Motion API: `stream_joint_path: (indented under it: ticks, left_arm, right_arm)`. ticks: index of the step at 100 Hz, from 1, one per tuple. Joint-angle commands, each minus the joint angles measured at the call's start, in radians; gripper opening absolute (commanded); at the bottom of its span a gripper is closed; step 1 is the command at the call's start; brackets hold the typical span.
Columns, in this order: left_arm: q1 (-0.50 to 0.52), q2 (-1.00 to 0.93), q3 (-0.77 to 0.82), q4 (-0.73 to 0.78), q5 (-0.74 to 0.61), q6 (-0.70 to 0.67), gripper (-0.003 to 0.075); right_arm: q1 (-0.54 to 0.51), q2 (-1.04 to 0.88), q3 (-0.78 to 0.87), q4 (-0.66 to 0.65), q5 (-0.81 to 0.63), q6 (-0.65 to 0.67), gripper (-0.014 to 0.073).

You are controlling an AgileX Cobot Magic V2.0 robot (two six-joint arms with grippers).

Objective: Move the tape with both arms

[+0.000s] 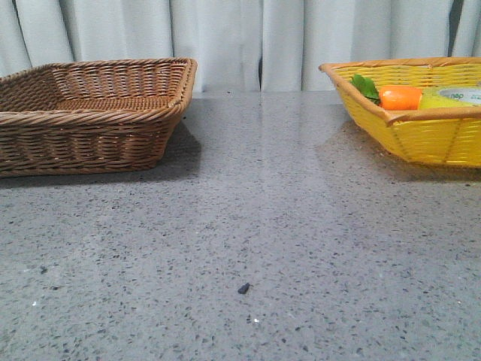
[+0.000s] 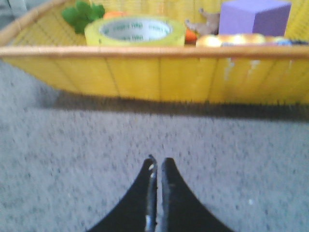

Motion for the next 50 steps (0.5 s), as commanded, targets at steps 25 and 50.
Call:
stream_joint_path:
  ticks: [25,50]
  left_arm:
    - [-0.009,-0.03,0.01,-0.468,-0.288,-0.01,-0.0021]
    - [-0.009,-0.03,0.01,-0.48,-0.296,-0.01,-0.0021]
  right_arm:
    - [-0.005,-0.017,0.021,0.256,-0.314,-0.006,-0.0068]
    - [-0.005,-0.017,0.021,0.348,-0.325,-0.004,-0.0068]
